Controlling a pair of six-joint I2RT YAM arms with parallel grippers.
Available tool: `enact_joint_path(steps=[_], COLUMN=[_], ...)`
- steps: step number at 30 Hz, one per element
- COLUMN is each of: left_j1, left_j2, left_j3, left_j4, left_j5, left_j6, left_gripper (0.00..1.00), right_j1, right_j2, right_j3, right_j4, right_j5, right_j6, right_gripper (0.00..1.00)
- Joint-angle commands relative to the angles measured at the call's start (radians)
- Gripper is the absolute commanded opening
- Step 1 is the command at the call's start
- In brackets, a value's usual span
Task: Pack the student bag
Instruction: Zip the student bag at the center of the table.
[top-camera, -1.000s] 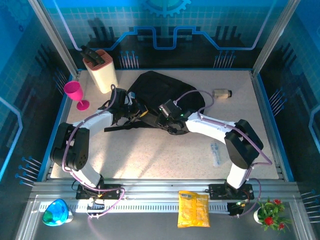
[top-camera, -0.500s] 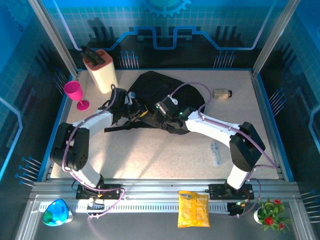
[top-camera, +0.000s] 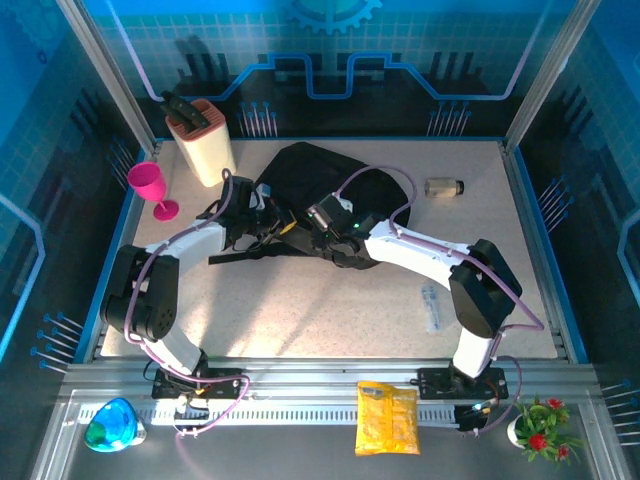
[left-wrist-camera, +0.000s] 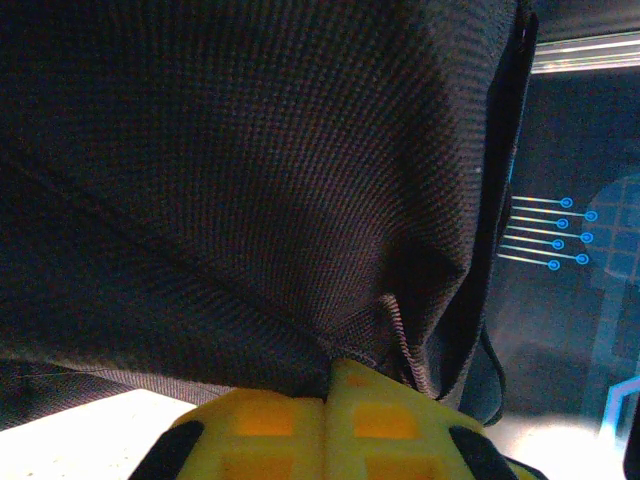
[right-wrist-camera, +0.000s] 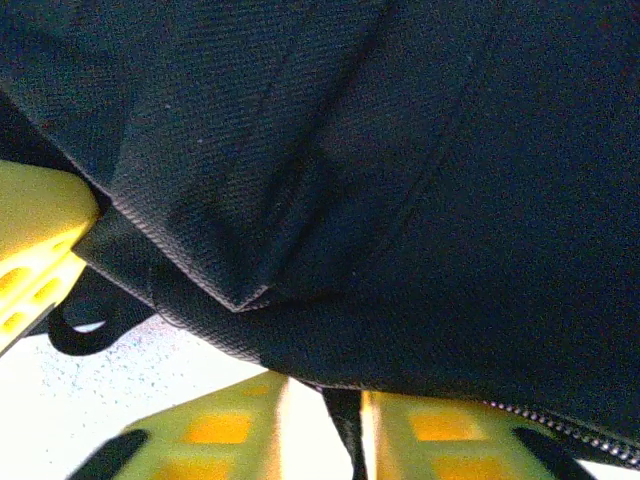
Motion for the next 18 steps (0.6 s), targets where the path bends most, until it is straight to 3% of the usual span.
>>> enact_joint_path(steps=[1,8,18], left_j1=[-0.01,-0.004,0.007], left_j2=[-0.001,0.004,0.016], left_j3=[0.036,0.029,0.002], left_j4=[0.017,0.008,0.038], left_j5=[0.059,-0.001,-0.057], left_j6=[0.011,0.008,-0.015], left_gripper=[0.0,0.0,0.0], right_j1=[0.008,0.007,-0.002], right_j2=[-0.01,-0.095,-0.222], right_j3=[0.014,-0.057,-0.208], right_j4=[-0.033,-0.059,-0.084], right_j5=[0.012,0.059,0.106], right_j6=[0.011,0.001,0.009], right_gripper=[0.18,0.02,0.0])
